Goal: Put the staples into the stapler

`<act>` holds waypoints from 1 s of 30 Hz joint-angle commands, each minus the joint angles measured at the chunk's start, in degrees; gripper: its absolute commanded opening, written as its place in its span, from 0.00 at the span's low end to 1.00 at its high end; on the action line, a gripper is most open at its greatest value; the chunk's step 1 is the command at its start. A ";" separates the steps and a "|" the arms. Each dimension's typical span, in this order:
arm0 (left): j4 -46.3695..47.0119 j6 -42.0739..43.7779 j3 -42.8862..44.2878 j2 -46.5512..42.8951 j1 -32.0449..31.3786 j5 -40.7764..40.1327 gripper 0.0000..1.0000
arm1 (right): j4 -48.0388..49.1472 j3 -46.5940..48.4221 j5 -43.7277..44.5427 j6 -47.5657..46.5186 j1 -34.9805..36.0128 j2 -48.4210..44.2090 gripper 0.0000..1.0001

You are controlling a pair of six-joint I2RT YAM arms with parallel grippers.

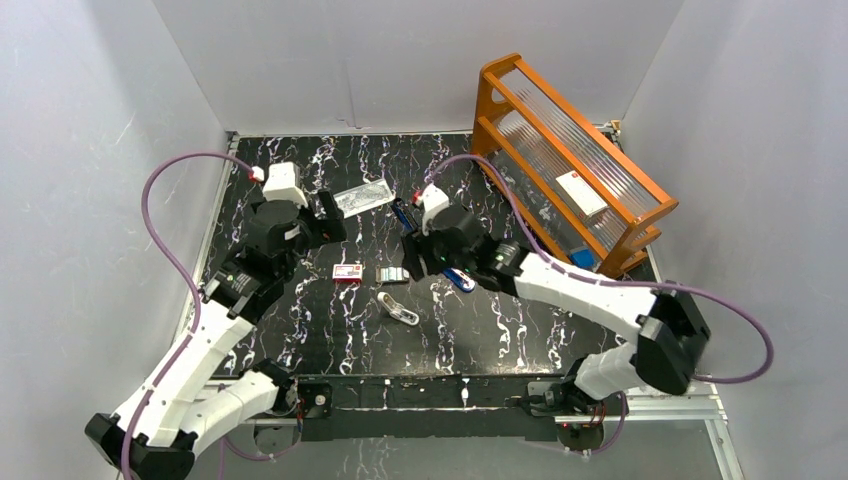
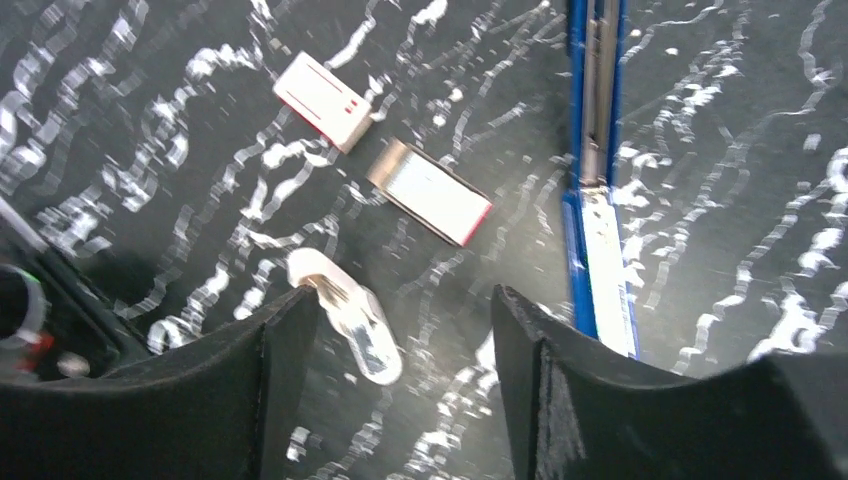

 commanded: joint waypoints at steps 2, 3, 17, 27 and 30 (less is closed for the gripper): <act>-1.66 -12.68 -6.70 -4.31 0.14 -1.56 0.90 | -5.87 12.37 -1.22 10.30 0.83 11.23 0.60; -1.19 -14.27 -8.96 -5.26 0.19 -0.50 0.89 | -5.84 13.41 -0.33 11.29 1.18 13.21 0.60; 9.90 -11.73 -22.33 -6.06 0.14 5.05 0.89 | -12.01 24.74 2.25 20.69 1.74 31.83 0.28; 11.69 -10.69 -22.66 -5.15 0.14 7.08 0.89 | -19.77 31.57 10.42 20.58 1.91 37.56 0.37; 11.95 -10.53 -22.66 -4.68 0.14 7.63 0.88 | -18.81 31.39 10.24 20.20 1.96 37.94 0.41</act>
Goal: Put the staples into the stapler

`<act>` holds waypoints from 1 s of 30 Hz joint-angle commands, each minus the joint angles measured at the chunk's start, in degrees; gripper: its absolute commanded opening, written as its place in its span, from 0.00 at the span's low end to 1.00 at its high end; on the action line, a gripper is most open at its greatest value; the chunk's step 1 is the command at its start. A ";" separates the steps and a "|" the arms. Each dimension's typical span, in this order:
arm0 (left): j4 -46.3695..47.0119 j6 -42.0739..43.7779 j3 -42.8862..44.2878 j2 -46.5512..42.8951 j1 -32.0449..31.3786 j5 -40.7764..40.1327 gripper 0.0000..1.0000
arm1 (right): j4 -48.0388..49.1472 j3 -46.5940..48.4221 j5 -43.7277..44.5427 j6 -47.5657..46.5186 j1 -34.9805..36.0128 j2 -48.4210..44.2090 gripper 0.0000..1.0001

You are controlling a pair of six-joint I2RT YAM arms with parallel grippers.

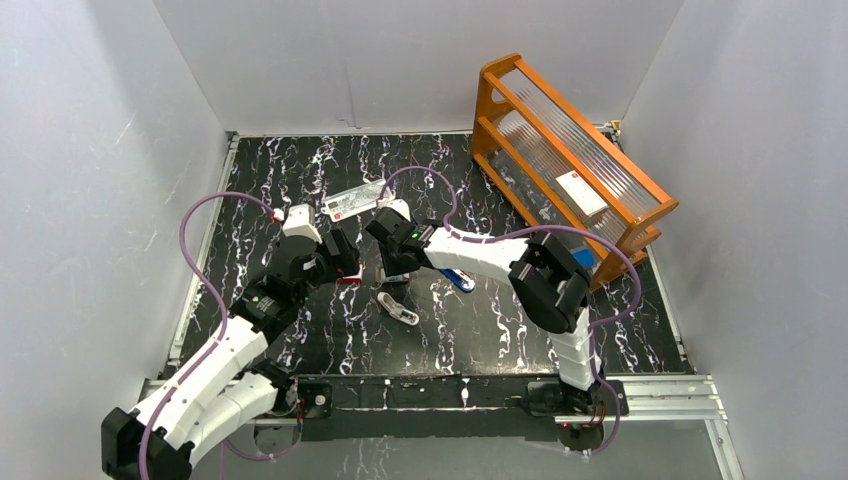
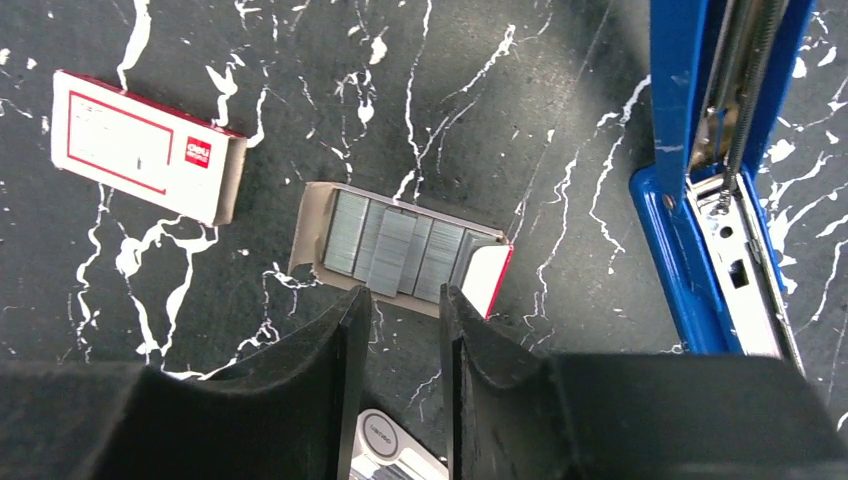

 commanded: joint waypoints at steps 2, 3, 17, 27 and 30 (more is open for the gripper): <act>1.60 0.86 0.21 0.60 0.12 0.50 0.88 | -1.06 2.71 2.39 -0.09 0.29 1.14 0.43; 1.45 0.86 0.25 0.78 0.12 0.51 0.88 | -1.03 3.19 2.18 -0.44 0.29 1.59 0.44; 1.56 1.04 0.34 1.02 0.12 0.52 0.88 | -3.14 7.67 3.89 -0.46 0.95 5.83 0.44; 1.40 1.04 0.39 1.31 0.12 0.76 0.88 | -5.74 9.98 4.85 0.79 1.65 8.72 0.40; 1.39 1.04 0.36 1.12 0.12 0.93 0.88 | -5.80 10.17 5.80 1.64 1.91 8.98 0.37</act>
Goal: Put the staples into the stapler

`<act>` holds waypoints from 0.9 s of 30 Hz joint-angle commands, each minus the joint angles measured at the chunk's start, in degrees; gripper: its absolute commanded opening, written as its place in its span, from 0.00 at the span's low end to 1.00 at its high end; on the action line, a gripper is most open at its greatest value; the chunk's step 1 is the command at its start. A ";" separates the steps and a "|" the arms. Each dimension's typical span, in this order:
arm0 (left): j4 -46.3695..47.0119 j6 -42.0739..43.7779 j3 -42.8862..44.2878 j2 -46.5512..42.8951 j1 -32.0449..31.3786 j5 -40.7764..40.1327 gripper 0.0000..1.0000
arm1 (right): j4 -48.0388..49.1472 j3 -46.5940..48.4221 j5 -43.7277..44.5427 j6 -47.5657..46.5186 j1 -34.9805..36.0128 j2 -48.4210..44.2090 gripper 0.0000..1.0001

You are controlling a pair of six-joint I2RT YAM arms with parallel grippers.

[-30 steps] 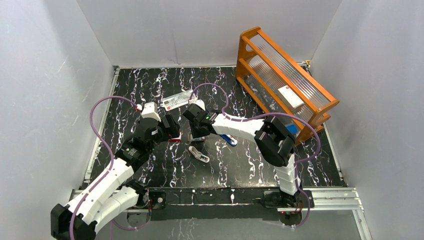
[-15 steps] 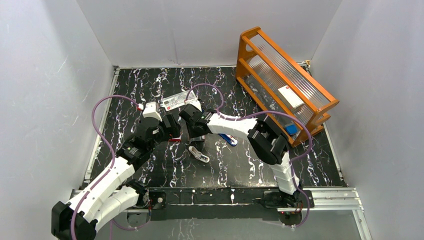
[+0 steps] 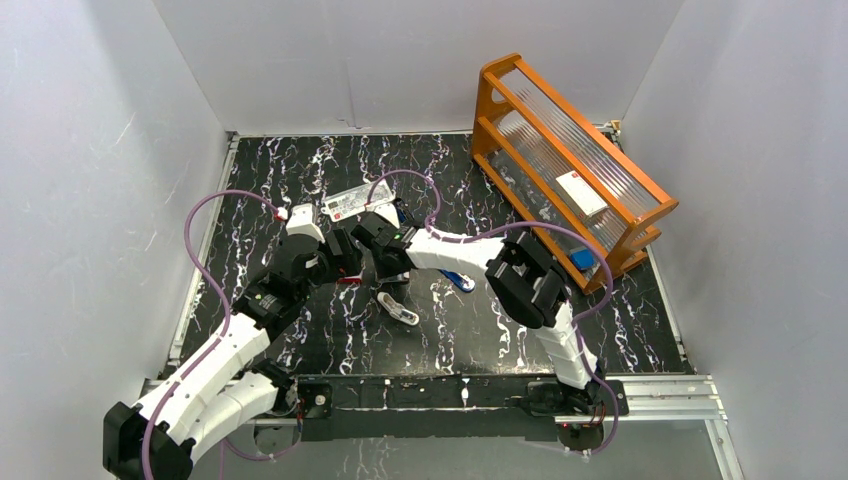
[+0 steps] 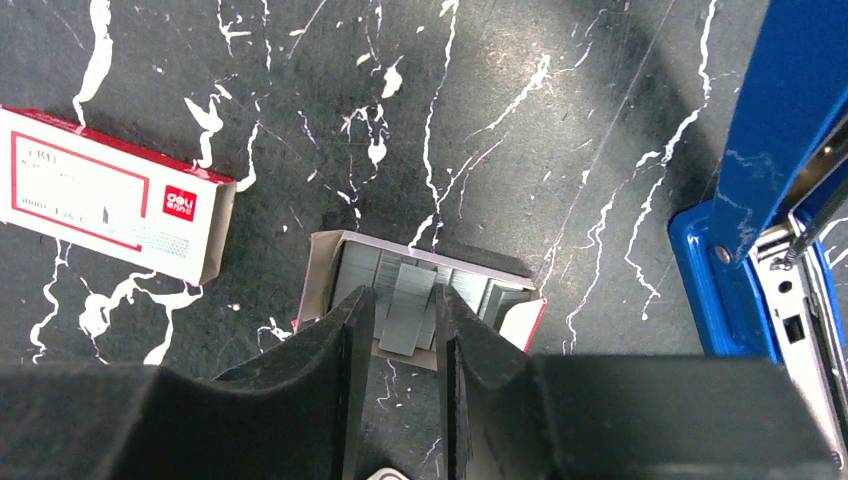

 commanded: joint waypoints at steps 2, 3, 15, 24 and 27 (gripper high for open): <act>0.60 0.56 0.29 -0.50 0.12 -0.31 0.89 | -2.45 2.57 3.29 3.06 0.67 1.20 0.36; 0.56 0.56 0.27 -0.58 0.12 -0.31 0.88 | -3.21 2.80 3.95 3.69 0.67 1.33 0.35; 0.55 0.69 0.15 -1.39 0.12 -0.60 0.88 | 3.73 -0.93 6.16 4.78 0.75 -4.04 0.18; 0.45 0.73 0.16 -1.43 0.12 -0.76 0.88 | 7.41 -6.72 3.69 3.42 0.72 -10.99 0.16; 0.37 0.65 0.12 -1.30 0.12 -0.71 0.88 | 8.83 -10.14 3.30 2.33 0.67 -15.35 0.17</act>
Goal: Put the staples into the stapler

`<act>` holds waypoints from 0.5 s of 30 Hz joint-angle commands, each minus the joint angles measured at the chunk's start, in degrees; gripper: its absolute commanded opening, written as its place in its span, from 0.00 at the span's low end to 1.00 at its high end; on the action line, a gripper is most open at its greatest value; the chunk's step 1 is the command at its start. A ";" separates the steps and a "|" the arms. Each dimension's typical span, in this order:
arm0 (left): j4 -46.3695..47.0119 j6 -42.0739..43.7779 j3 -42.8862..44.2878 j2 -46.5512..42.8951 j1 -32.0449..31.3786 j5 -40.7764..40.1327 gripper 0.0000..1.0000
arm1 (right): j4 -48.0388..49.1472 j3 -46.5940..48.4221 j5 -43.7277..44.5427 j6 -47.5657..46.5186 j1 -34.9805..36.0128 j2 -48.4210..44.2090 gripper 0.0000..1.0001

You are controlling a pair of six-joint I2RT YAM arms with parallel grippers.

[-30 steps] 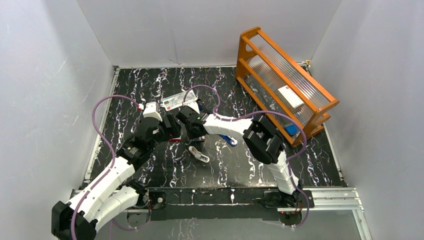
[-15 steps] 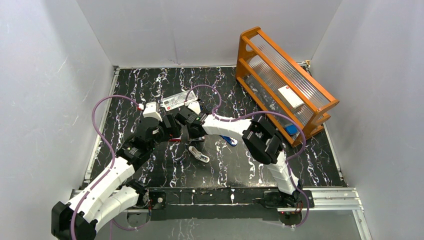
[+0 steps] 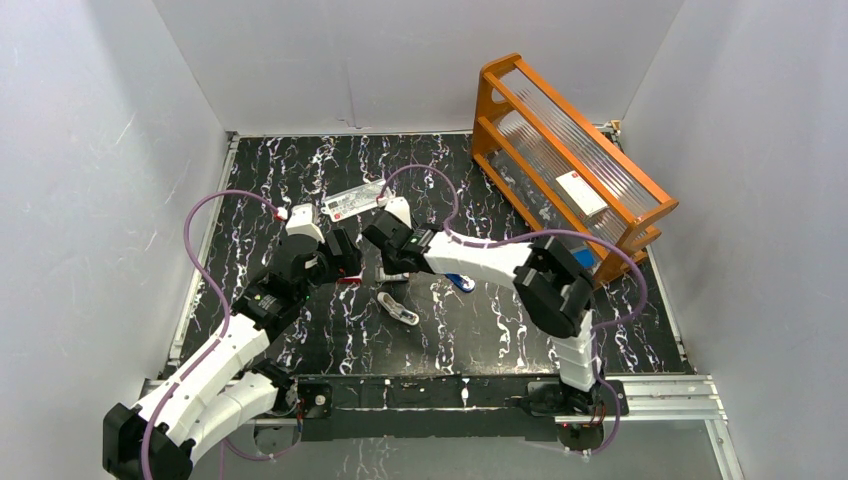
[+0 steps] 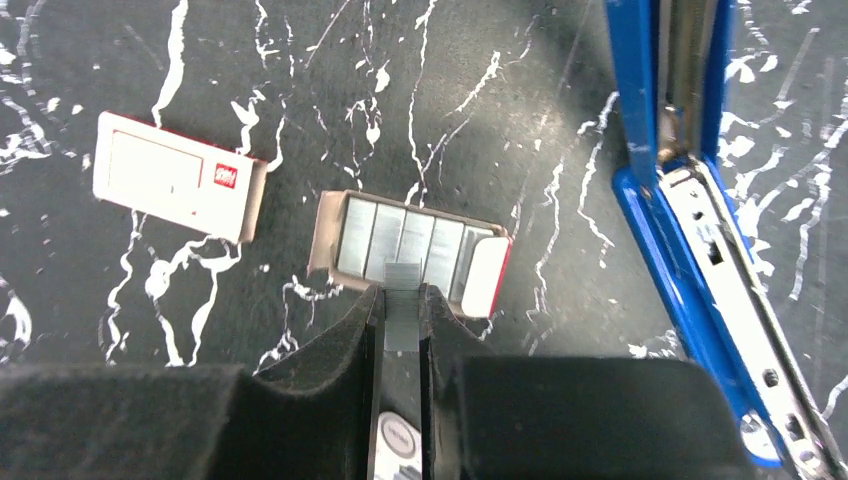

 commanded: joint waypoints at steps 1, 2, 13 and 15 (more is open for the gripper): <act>0.44 0.23 0.08 -0.91 0.12 -0.79 0.88 | 3.38 -3.96 -0.11 -1.43 0.24 -9.39 0.17; 0.46 0.21 0.06 -0.82 0.12 -0.71 0.88 | 2.22 -5.13 -0.19 -1.54 0.20 -10.57 0.18; 1.19 -0.06 -0.01 0.17 0.12 -0.13 0.88 | -6.88 -23.34 -4.68 2.83 0.28 -19.24 0.18; 1.17 0.03 0.08 0.15 0.12 -0.21 0.88 | -6.78 -24.56 -4.66 3.00 0.35 -19.24 0.18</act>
